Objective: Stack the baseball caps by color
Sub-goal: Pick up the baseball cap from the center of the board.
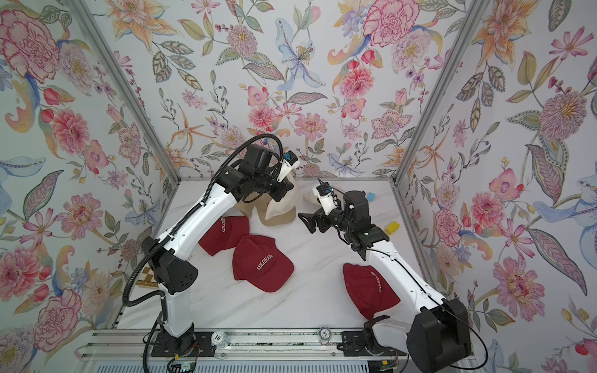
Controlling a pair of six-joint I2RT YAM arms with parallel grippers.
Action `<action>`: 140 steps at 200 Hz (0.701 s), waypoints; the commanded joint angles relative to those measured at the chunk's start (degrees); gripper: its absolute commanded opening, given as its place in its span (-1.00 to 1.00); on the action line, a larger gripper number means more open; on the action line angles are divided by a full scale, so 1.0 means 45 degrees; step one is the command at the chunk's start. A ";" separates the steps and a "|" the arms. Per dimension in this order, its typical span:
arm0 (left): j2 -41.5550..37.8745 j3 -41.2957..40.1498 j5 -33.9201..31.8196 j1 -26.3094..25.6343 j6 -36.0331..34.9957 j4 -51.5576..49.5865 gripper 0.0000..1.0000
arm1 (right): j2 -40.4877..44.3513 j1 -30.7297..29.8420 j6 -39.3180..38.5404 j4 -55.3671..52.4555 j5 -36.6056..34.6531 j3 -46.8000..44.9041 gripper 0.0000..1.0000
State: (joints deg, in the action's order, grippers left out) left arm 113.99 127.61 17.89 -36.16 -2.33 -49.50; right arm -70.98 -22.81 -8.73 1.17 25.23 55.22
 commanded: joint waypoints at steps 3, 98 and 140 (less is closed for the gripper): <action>0.0303 0.1312 -0.0200 -0.0049 -0.1056 -0.1989 -1.00 | 0.0246 -0.0635 -0.1482 0.1616 -0.1021 -0.0663 0.98; -0.0639 -0.0604 0.2121 -0.0254 -0.1747 -0.1103 -1.00 | -0.0948 -0.1161 -0.1419 0.3216 0.0054 0.0096 0.88; -0.0762 -0.0779 0.2909 -0.0275 -0.1822 -0.0791 -1.00 | -0.1788 -0.1269 -0.1345 0.3413 0.0325 0.0499 0.64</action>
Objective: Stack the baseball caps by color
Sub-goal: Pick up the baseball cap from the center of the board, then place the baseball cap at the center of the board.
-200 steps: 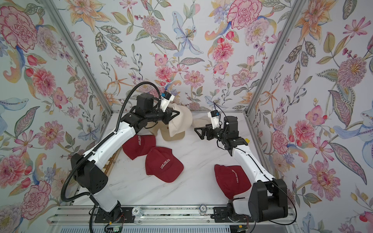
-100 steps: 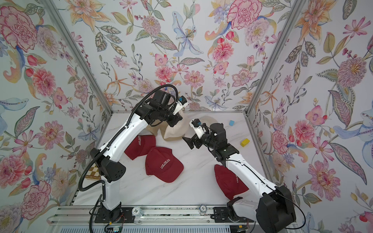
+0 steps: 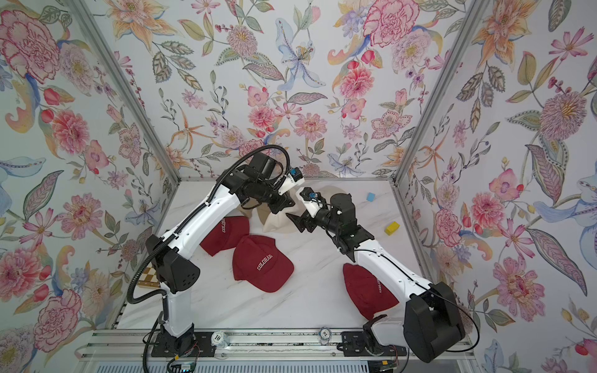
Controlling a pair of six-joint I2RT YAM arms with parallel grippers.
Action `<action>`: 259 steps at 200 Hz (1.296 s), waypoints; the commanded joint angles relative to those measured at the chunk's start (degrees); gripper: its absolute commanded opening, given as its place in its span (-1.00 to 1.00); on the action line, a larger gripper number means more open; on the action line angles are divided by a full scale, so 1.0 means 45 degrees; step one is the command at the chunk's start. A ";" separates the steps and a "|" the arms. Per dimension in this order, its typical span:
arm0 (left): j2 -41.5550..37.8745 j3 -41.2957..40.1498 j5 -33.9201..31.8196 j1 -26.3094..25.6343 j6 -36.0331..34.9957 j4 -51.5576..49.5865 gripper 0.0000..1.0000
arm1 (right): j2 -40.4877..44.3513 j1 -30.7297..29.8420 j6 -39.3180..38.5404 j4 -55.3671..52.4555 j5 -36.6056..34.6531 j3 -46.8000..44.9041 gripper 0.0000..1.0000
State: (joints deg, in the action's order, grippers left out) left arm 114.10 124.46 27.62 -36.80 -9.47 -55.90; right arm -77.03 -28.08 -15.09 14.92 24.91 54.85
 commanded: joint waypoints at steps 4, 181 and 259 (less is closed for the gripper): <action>-0.0801 -0.0081 0.0784 -0.0127 -0.0238 0.0630 -1.00 | -0.0529 -0.0111 0.0067 0.0350 0.0399 0.0617 0.62; -0.0863 -0.0512 0.1030 -0.0134 -0.0375 0.0995 -0.97 | 0.0102 -0.0734 0.0028 -0.0178 -0.0019 0.0490 -1.00; -0.5292 -0.6024 -0.4826 0.1425 0.2373 0.8364 0.99 | 0.0398 -0.0734 0.3007 -0.4384 -0.5627 0.1550 -1.00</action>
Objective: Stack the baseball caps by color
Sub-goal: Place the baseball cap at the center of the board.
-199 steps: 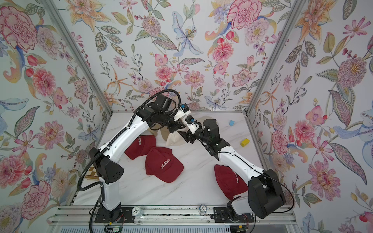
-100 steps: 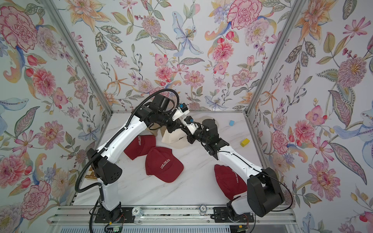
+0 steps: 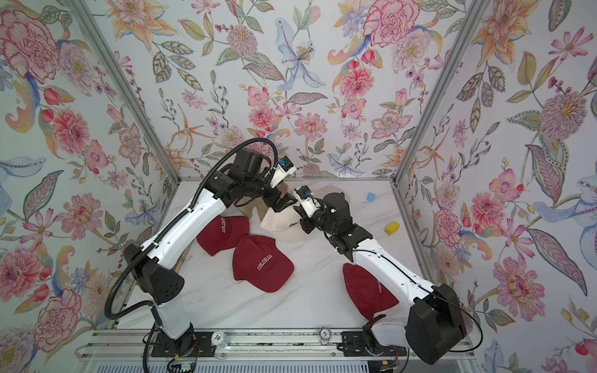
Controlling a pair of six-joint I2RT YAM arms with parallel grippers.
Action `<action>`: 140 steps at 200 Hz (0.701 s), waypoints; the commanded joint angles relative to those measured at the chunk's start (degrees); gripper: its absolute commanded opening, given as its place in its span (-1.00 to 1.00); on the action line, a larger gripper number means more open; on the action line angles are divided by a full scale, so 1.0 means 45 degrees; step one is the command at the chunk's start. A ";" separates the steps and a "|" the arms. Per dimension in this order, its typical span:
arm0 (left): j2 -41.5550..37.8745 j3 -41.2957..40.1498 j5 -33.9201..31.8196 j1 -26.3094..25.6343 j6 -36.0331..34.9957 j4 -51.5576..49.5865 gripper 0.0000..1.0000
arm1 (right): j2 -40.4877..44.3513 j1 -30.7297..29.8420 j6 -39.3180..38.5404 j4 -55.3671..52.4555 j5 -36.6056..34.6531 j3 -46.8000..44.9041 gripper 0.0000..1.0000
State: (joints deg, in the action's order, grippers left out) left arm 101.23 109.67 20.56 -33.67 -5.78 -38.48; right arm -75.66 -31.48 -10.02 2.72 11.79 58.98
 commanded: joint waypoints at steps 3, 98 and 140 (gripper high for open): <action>-0.3020 -0.3290 -0.3496 0.0755 0.1633 0.5016 0.99 | 0.0089 0.0024 0.2108 -0.1822 -0.2913 0.0659 -1.00; -0.6045 -1.0484 -0.5197 0.0803 0.3443 0.9021 0.99 | -0.2354 0.0041 0.8239 -0.4528 -0.5929 0.1556 -1.00; -0.6103 -1.1488 -0.4678 0.0805 0.3726 0.9844 1.00 | -0.3636 0.0043 0.9257 -0.4491 -0.5856 0.1587 -1.00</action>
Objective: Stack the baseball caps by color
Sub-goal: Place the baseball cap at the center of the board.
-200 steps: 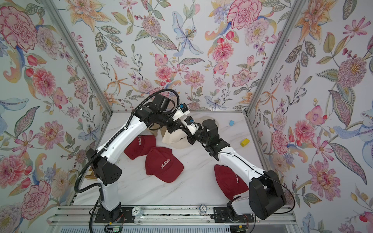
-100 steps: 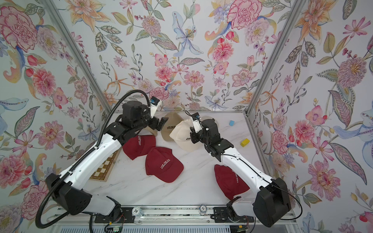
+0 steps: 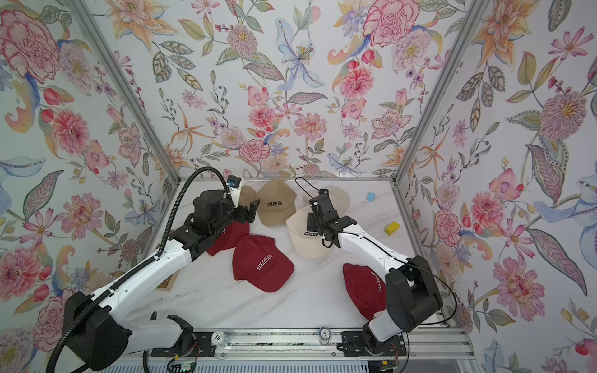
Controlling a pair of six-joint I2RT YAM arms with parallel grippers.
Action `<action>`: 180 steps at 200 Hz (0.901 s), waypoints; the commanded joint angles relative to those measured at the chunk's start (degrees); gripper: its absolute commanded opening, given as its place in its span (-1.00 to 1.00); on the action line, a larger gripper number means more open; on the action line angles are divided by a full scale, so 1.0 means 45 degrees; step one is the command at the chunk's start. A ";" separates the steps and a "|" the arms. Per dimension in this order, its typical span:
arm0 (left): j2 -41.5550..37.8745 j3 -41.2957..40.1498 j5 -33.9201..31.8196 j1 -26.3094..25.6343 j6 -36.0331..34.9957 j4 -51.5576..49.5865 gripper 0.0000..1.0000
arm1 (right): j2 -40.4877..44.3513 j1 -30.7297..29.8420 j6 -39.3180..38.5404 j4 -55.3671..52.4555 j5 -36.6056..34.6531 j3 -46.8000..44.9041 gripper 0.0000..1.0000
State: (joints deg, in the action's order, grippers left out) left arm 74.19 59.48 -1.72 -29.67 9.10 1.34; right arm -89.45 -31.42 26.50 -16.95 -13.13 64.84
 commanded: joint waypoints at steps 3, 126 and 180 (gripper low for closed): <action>-0.0073 -0.0346 0.0297 -0.0086 0.0418 0.1013 1.00 | -0.0679 0.0029 0.1174 -0.0120 -0.0283 0.0310 -1.00; 0.0446 -0.0484 0.1004 -0.0086 0.0536 0.1430 0.99 | -0.2691 -0.0049 0.1700 -0.0012 0.0368 0.1075 -1.00; 0.0524 -0.0350 0.1149 -0.0078 0.0516 0.1298 0.99 | -0.1945 -0.0020 0.0580 -0.0370 0.0021 0.1361 0.51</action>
State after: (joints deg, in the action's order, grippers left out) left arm 75.77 57.71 2.44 -29.69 10.98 6.44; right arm -100.57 -31.44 32.67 -16.86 -11.44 69.04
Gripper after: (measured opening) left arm 0.995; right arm 0.587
